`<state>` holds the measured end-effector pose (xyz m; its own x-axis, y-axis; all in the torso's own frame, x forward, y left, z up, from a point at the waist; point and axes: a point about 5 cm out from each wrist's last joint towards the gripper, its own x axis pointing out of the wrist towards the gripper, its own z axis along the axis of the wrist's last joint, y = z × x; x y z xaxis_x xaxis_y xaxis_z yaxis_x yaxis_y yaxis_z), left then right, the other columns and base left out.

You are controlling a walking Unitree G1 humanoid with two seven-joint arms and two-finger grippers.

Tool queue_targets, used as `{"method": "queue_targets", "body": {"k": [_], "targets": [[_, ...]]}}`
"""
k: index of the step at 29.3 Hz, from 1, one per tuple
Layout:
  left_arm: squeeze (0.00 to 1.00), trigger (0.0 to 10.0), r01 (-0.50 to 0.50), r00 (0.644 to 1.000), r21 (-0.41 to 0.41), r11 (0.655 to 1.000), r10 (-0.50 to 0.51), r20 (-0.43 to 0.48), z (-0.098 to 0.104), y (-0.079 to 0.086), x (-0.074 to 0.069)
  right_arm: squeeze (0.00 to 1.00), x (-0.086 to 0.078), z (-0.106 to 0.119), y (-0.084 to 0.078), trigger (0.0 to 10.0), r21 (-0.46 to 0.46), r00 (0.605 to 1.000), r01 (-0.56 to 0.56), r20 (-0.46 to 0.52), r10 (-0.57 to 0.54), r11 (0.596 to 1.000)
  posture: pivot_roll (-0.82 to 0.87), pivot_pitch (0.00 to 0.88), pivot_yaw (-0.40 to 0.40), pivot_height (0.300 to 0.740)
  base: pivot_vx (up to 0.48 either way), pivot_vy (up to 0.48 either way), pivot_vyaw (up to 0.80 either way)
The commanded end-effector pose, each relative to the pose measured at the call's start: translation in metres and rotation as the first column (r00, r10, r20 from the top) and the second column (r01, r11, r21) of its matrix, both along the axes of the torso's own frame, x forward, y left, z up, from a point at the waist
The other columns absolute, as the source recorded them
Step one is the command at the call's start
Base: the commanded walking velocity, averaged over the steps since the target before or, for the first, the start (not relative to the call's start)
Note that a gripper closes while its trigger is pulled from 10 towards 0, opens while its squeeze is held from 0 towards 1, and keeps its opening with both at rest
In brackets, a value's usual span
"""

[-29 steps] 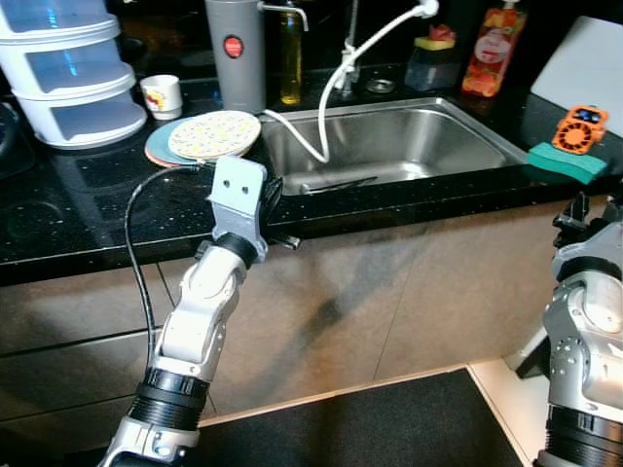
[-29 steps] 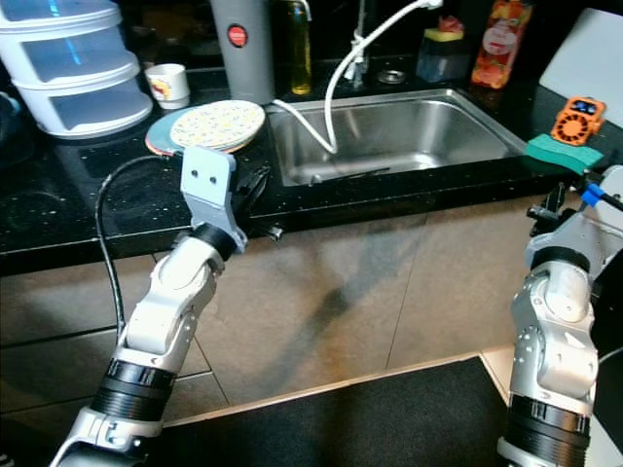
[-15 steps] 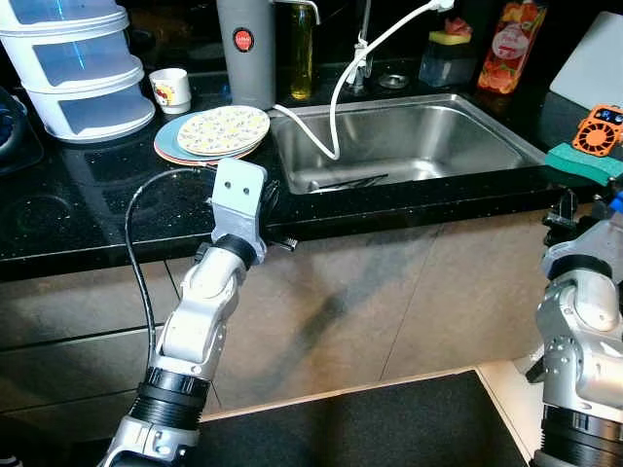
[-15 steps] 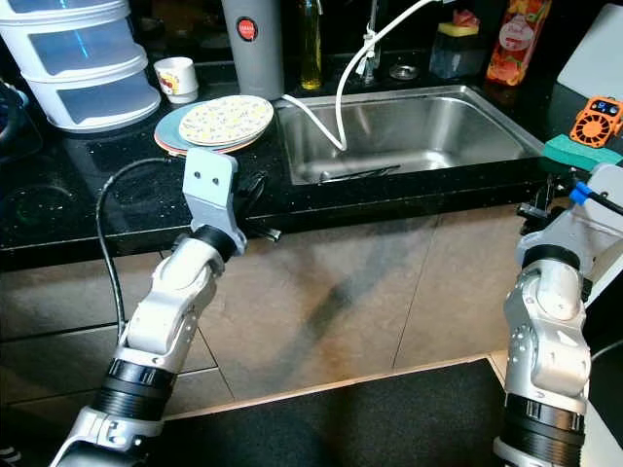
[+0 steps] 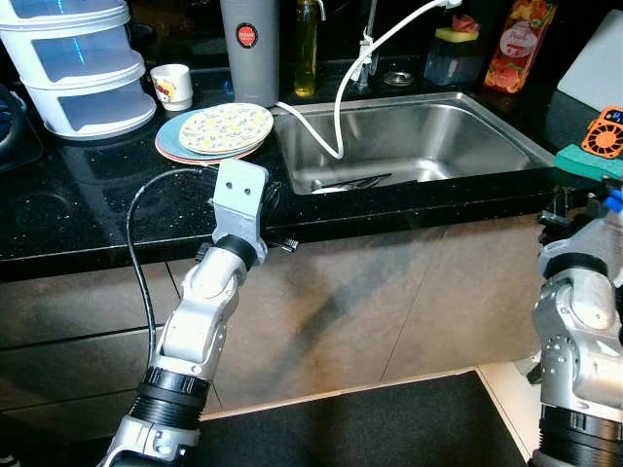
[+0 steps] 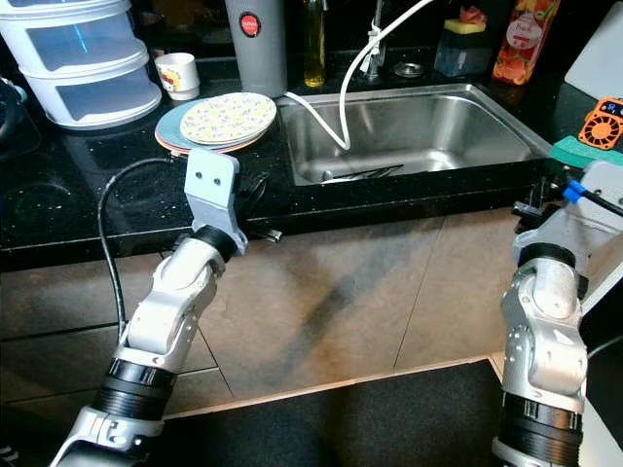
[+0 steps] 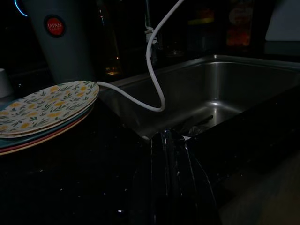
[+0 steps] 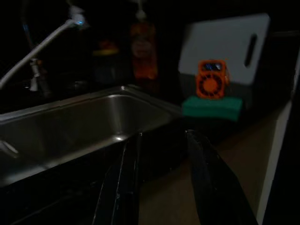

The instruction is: Kitchen organization

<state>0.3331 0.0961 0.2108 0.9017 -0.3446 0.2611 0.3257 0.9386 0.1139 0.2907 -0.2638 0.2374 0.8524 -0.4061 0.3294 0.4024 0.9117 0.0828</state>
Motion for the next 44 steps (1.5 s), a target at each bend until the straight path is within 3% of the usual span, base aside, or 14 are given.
{"method": "queue_targets", "body": {"k": [1,4,9,13,23,33,44], "targets": [[0.0,10.0,-0.007,1.0,0.007,1.0,0.007,0.005,0.006,0.005,0.004,0.14,-0.003,0.01,0.004,10.0,-0.078,0.999,-0.034,0.036,0.037,0.996,-0.13,0.019,0.028,0.74,0.0,0.0,0.0],[0.0,10.0,-0.076,0.994,-0.062,0.995,0.081,0.076,0.028,0.028,0.008,0.13,-0.003,0.027,0.012,10.0,-0.201,0.987,-0.139,0.056,0.153,0.97,-0.13,0.019,0.029,0.74,0.0,0.0,0.0],[0.0,10.0,-0.213,0.968,-0.091,0.973,0.223,0.116,0.036,0.051,0.011,0.13,0.005,0.034,0.02,10.0,-0.166,0.969,-0.22,0.076,0.235,0.961,-0.11,0.026,-0.002,0.74,0.0,0.0,0.0],[0.0,10.0,-0.31,0.936,-0.084,0.947,0.32,0.149,0.039,0.066,0.006,0.13,0.022,0.036,0.047,10.0,-0.125,0.93,-0.349,0.08,0.36,0.929,-0.08,0.032,-0.036,0.74,0.0,0.0,0.0],[0.0,10.0,-0.317,0.933,-0.044,0.947,0.32,0.163,0.041,0.066,0.003,0.13,0.035,0.034,0.062,10.0,-0.07,0.892,-0.437,0.094,0.442,0.897,-0.04,0.03,-0.047,0.74,0.0,0.0,0.0],[0.0,10.0,-0.272,0.947,-0.017,0.962,0.271,0.173,0.045,0.056,0.011,0.13,0.031,0.028,0.056,10.0,-0.067,0.915,-0.386,0.099,0.391,0.92,-0.06,0.03,-0.001,0.74,0.0,0.0,0.0],[0.0,10.0,-0.245,0.954,-0.016,0.969,0.244,0.174,0.046,0.049,0.014,0.13,0.027,0.027,0.055,10.0,-0.079,0.92,-0.372,0.101,0.379,0.925,-0.08,0.031,0.013,0.74,0.343,0.0,0.0]]}}
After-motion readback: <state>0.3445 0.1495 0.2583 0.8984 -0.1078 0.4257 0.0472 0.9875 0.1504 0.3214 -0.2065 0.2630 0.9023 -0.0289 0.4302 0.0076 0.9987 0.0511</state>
